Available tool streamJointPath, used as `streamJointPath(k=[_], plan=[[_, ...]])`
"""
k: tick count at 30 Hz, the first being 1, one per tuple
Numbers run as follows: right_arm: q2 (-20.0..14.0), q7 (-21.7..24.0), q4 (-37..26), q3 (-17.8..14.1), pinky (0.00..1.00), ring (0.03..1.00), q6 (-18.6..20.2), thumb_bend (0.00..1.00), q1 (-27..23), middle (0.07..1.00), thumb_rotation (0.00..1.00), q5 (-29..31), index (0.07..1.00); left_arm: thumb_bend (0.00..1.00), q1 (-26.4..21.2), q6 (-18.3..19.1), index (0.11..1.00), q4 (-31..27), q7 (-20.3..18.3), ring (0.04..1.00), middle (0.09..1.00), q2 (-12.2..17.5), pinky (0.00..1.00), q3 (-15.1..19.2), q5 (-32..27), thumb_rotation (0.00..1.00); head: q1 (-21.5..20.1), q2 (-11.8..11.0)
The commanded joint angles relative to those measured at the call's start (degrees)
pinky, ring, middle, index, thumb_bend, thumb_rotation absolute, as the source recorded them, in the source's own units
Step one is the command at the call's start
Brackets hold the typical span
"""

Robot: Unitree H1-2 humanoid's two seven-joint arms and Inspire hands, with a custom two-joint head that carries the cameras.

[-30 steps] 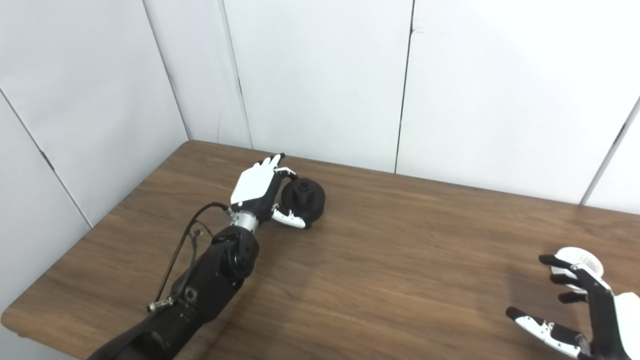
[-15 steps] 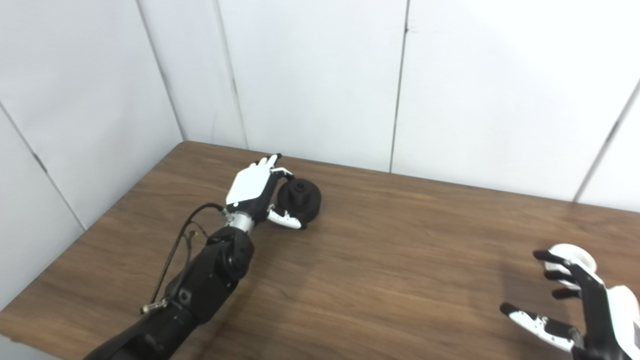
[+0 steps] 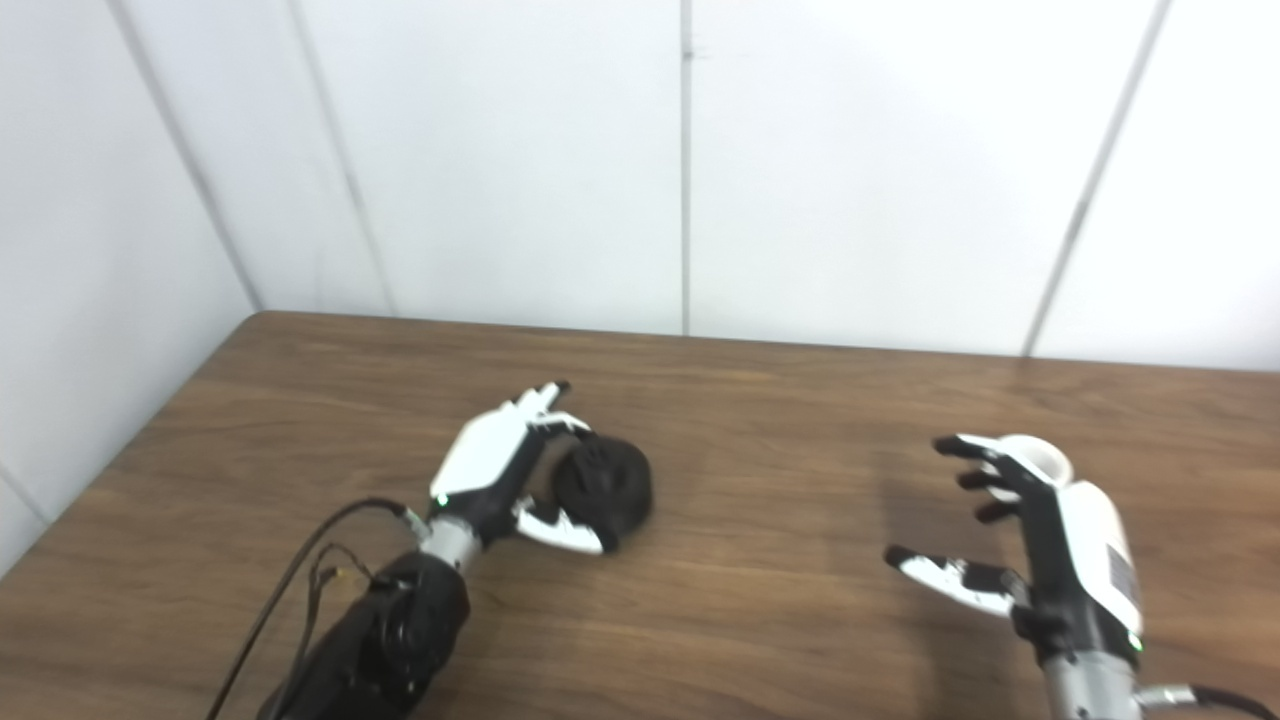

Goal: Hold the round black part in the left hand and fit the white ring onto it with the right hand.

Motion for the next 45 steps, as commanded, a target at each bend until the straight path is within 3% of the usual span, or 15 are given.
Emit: streamJointPath(k=[1, 5, 9, 20, 24, 28, 33, 38, 45], plan=[[0.2, -1.9, -1.2, -0.1, 0.55, 0.686, -2.5, 0.73, -2.1, 0.767, 0.02, -1.0, 0.712, 0.98, 0.7, -2.6, 0.607, -2.4, -3.2, 1.0, 1.0, 0.2, 1.0, -2.5, 1.2, 0.3, -0.6, 0.3], [0.4, -2.5, -1.1, 0.3, 0.54, 0.687, -2.4, 0.72, -2.1, 0.767, 0.03, -2.1, 0.712, 1.0, 2.4, -2.7, 0.612, -6.4, -6.2, 1.0, 1.0, -0.4, 1.0, -5.1, 2.3, 0.33, -1.9, 0.9], [0.8, -2.9, -1.0, 0.4, 0.55, 0.695, -2.3, 0.71, -1.8, 0.771, 0.05, -2.4, 0.714, 1.0, 3.7, -1.7, 0.616, -9.4, -8.2, 1.0, 1.0, -1.5, 1.0, -6.9, 4.2, 0.29, -2.7, 1.5], [1.8, -2.6, -1.5, 0.4, 0.56, 0.702, -2.1, 0.7, -1.4, 0.778, 0.05, -1.7, 0.718, 1.0, 5.0, -2.6, 0.609, -8.9, -9.8, 1.0, 1.0, -3.2, 1.0, -8.0, 5.4, 0.3, -4.6, 2.5], [1.6, -3.2, -1.2, 0.7, 0.54, 0.689, -3.1, 0.71, -1.3, 0.769, 0.05, -2.6, 0.712, 0.99, 5.1, -3.1, 0.613, -8.6, -9.8, 1.0, 1.0, -2.8, 1.0, -7.5, 5.3, 0.3, -7.1, 1.9], [2.2, -3.8, -0.9, 1.1, 0.55, 0.688, -3.0, 0.7, -1.0, 0.768, 0.07, -3.5, 0.71, 0.98, 5.5, -4.4, 0.614, -8.5, -9.2, 1.0, 1.0, -1.8, 1.0, -6.4, 5.0, 0.29, -15.4, 0.8], [3.3, -4.6, -0.8, 2.1, 0.57, 0.696, -2.0, 0.7, -0.6, 0.772, 0.06, -5.9, 0.718, 0.98, 5.7, -6.8, 0.618, -8.0, -9.4, 1.0, 1.0, -0.1, 1.0, -4.4, 3.7, 0.29, -21.3, -0.2], [4.1, -4.5, -1.0, 2.2, 0.58, 0.708, -1.0, 0.69, -0.6, 0.78, 0.06, -7.1, 0.726, 0.98, 5.5, -8.6, 0.625, -7.1, -10.0, 1.0, 1.0, 0.6, 1.0, -3.0, 2.2, 0.27, -22.9, -0.6], [2.6, -4.3, -1.1, 1.1, 0.63, 0.731, -0.4, 0.7, -1.9, 0.782, 0.09, -10.1, 0.722, 0.97, 5.0, -8.9, 0.627, -6.7, -10.5, 1.0, 1.0, 0.4, 1.0, -2.5, 2.8, 0.29, -23.0, -0.7]])
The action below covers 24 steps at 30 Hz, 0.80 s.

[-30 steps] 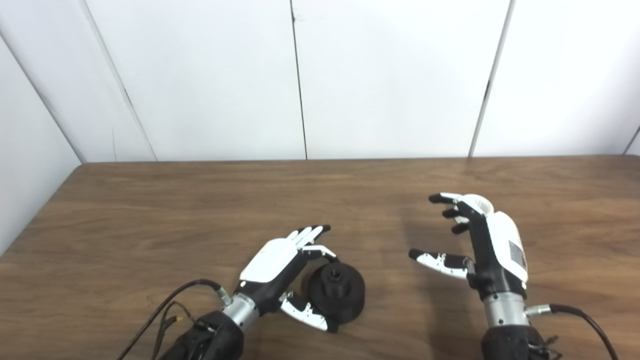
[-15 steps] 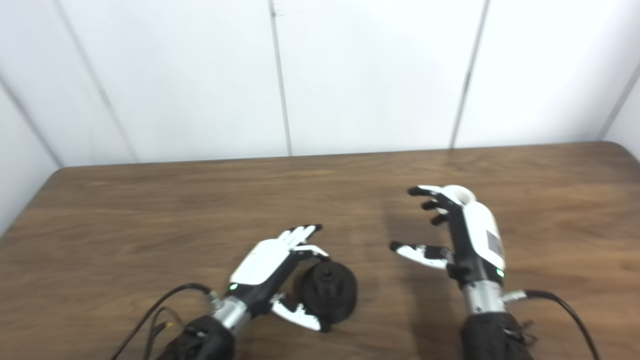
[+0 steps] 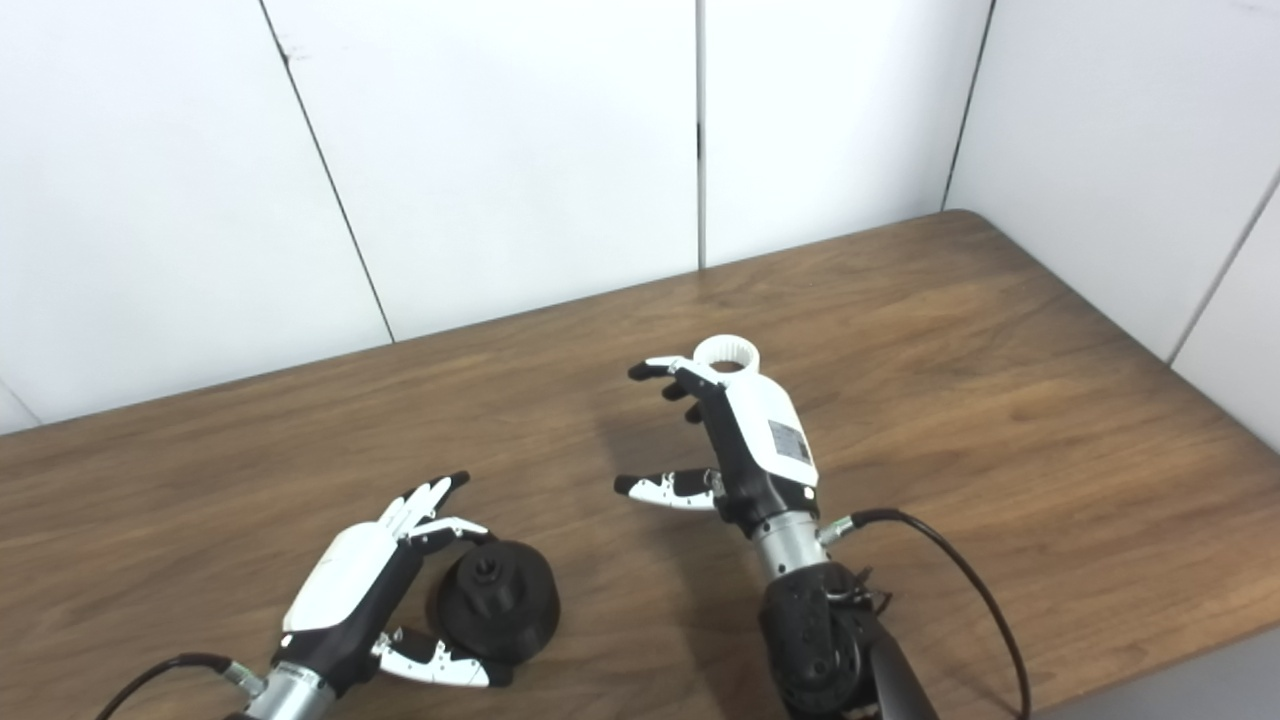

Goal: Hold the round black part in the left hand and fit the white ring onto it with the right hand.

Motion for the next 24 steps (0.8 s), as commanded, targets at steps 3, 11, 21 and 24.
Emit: streamJointPath(k=[3, 11, 21, 24], plan=[[-3.2, -0.3, -1.8, -2.5, 0.61, 0.753, 3.0, 0.71, -4.8, 0.81, 0.14, -5.5, 0.726, 0.97, -0.8, 0.8, 0.628, 1.0, -1.1, 1.0, 1.0, 1.4, 1.0, 0.8, 1.8, 0.29, -0.8, 0.0], [-10.7, 4.6, -0.2, -5.8, 0.6, 0.785, 9.4, 0.74, -10.3, 0.859, 0.28, -10.3, 0.751, 0.96, -1.0, -0.2, 0.628, 1.8, -0.7, 1.0, 1.0, 1.5, 1.0, 1.7, 1.4, 0.27, -2.2, -0.4], [-14.9, 11.4, 2.6, -4.4, 0.6, 0.794, 13.6, 0.81, -14.8, 0.887, 0.4, -11.4, 0.786, 0.96, -1.3, -1.0, 0.628, 2.6, -0.6, 1.0, 1.0, 1.2, 1.0, 2.2, 1.2, 0.27, -1.5, -0.6], [-16.0, 15.8, 3.3, -3.1, 0.65, 0.844, 15.6, 0.85, -15.9, 0.924, 0.47, -11.8, 0.818, 0.96, -1.3, -0.7, 0.628, 2.4, -0.7, 1.0, 1.0, 1.1, 1.0, 2.3, 1.1, 0.27, -1.3, -0.6]])
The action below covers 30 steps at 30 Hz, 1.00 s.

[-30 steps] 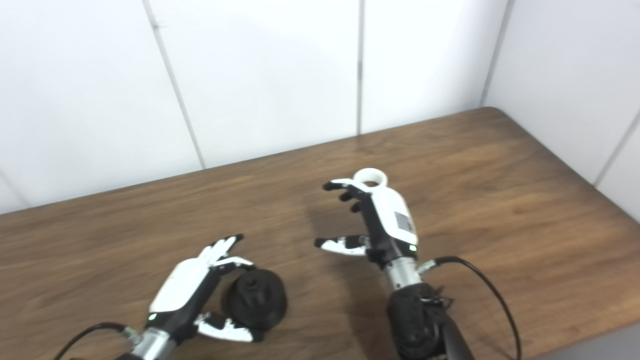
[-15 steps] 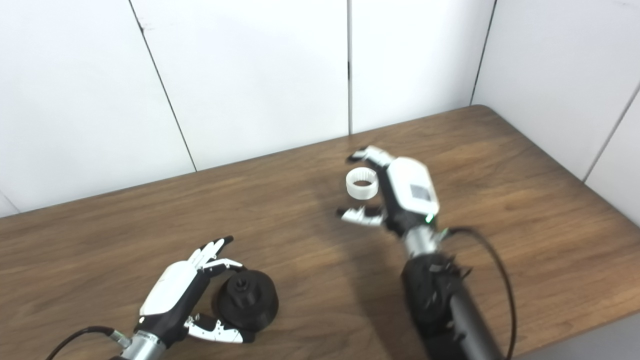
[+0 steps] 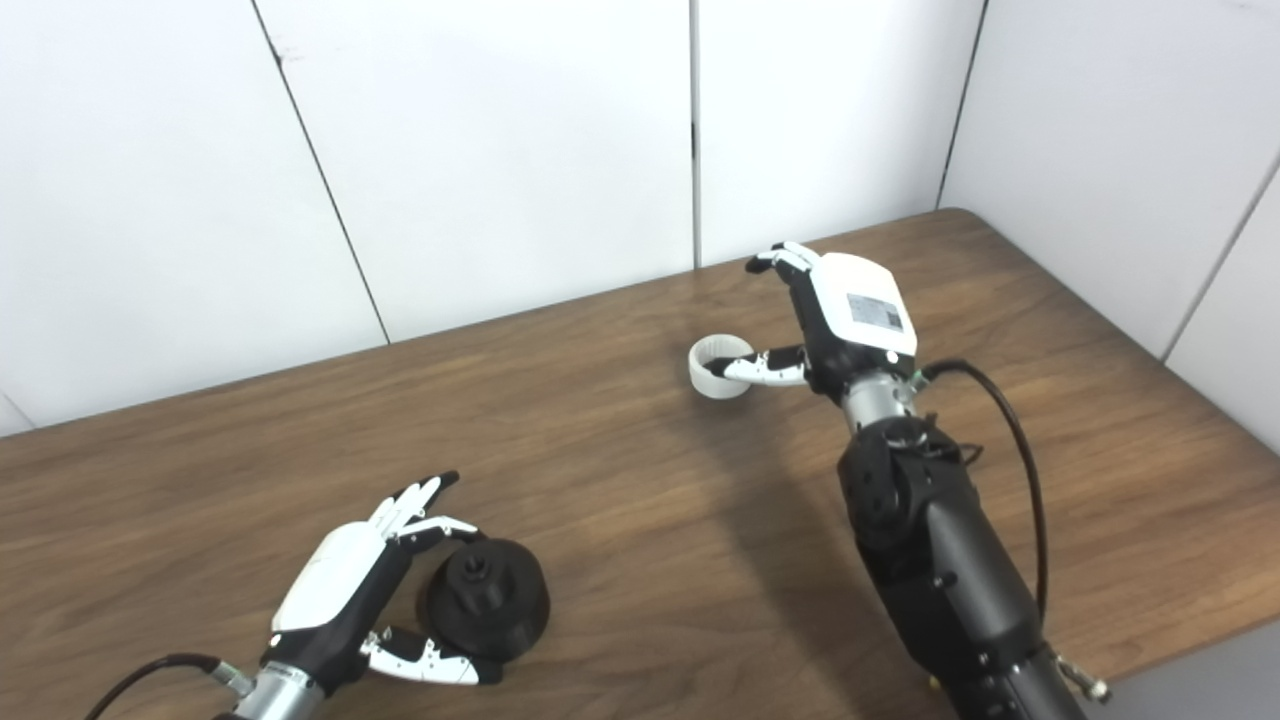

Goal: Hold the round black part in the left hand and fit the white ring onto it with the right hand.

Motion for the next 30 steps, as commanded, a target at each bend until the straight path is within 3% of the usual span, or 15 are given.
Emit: streamJointPath(k=[1, 3, 5, 11, 22, 30], plan=[[-2.1, 3.4, 0.1, 1.0, 0.7, 0.879, 1.5, 0.88, -3.5, 0.949, 0.51, -0.8, 0.836, 0.96, -1.1, 0.7, 0.628, 1.3, -0.4, 1.0, 1.0, 1.2, 1.0, 0.8, 1.5, 0.26, 0.1, 0.0], [-2.7, 5.6, 1.6, 2.2, 0.79, 0.951, 1.8, 0.97, -4.1, 0.991, 0.6, -0.3, 0.877, 0.97, -1.1, 0.8, 0.628, 1.2, -0.4, 1.0, 1.0, 1.1, 1.0, 0.9, 1.6, 0.26, 0.3, -0.2], [-3.4, 7.1, 3.3, 3.5, 0.8, 0.976, 1.7, 1.0, -4.7, 0.999, 0.66, -0.2, 0.896, 0.97, -1.0, 0.9, 0.628, 1.1, -0.4, 1.0, 1.0, 1.2, 1.0, 0.9, 1.8, 0.26, 0.6, -0.1], [-4.2, 11.3, 7.3, 6.2, 0.86, 1.0, 2.4, 1.0, -6.8, 1.0, 0.71, 0.2, 0.943, 0.97, -0.8, 1.4, 0.628, 0.6, -0.7, 1.0, 1.0, 1.0, 1.0, 1.1, 1.7, 0.27, 0.9, 0.2], [-4.8, 14.1, 8.8, 8.5, 0.91, 1.0, 3.9, 1.0, -7.4, 1.0, 0.68, -0.7, 0.953, 0.96, -0.6, 0.9, 0.627, 0.7, -0.9, 1.0, 1.0, 1.3, 1.0, 1.5, 1.4, 0.26, 0.6, 0.1], [-5.0, 12.4, 10.7, 8.7, 0.9, 1.0, 3.5, 1.0, -7.3, 1.0, 0.63, -1.0, 0.943, 0.96, 0.0, 0.0, 0.624, 1.0, -0.3, 1.0, 1.0, 1.6, 1.0, 2.0, 0.8, 0.25, 0.4, 0.0]])
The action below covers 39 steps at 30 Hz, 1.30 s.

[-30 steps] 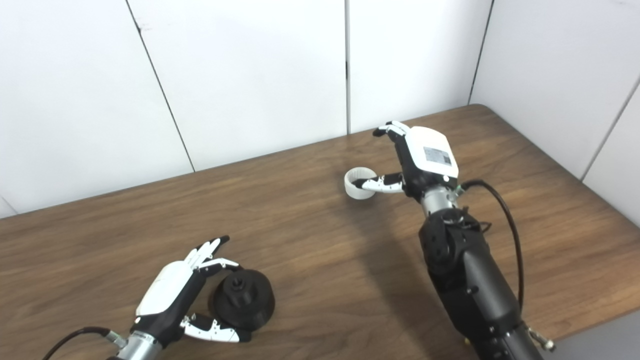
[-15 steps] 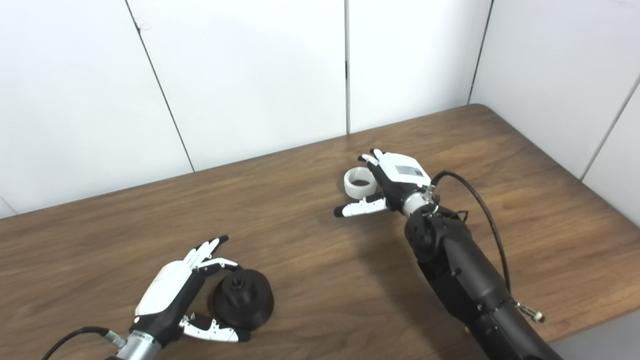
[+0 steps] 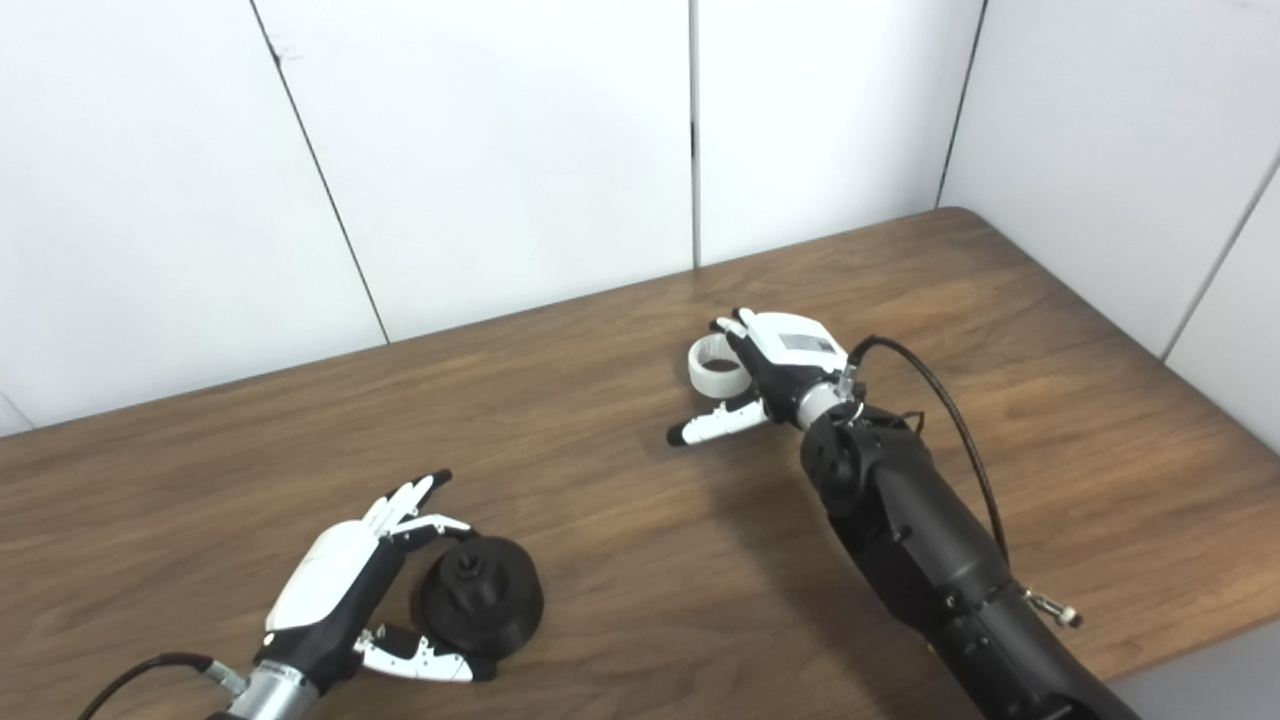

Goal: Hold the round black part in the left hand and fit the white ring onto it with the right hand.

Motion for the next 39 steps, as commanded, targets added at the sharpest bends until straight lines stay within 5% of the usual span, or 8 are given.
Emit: streamJointPath(k=[1, 23, 39], plan=[[-1.4, -2.1, -0.3, -0.3, 0.9, 1.0, 0.3, 1.0, -2.5, 1.0, 0.63, -1.1, 0.944, 0.97, -0.2, -0.2, 0.622, 1.1, 0.1, 1.0, 1.0, 1.7, 1.0, 0.9, 1.0, 0.25, -0.2, 0.0], [-3.2, -4.4, 4.3, -3.0, 0.96, 1.0, 0.6, 1.0, -3.6, 1.0, 0.62, 1.9, 0.978, 0.96, -0.2, -1.2, 0.624, 1.5, -0.2, 1.0, 1.0, 2.0, 1.0, 1.9, 1.1, 0.26, -0.5, 0.3], [-2.2, -7.7, 6.6, -1.9, 0.93, 0.995, 0.4, 1.0, -5.5, 1.0, 0.58, 2.2, 0.96, 0.96, -1.0, -1.1, 0.623, 2.0, -0.9, 1.0, 1.0, 2.1, 1.0, 1.8, 1.1, 0.25, 0.2, 0.2]])
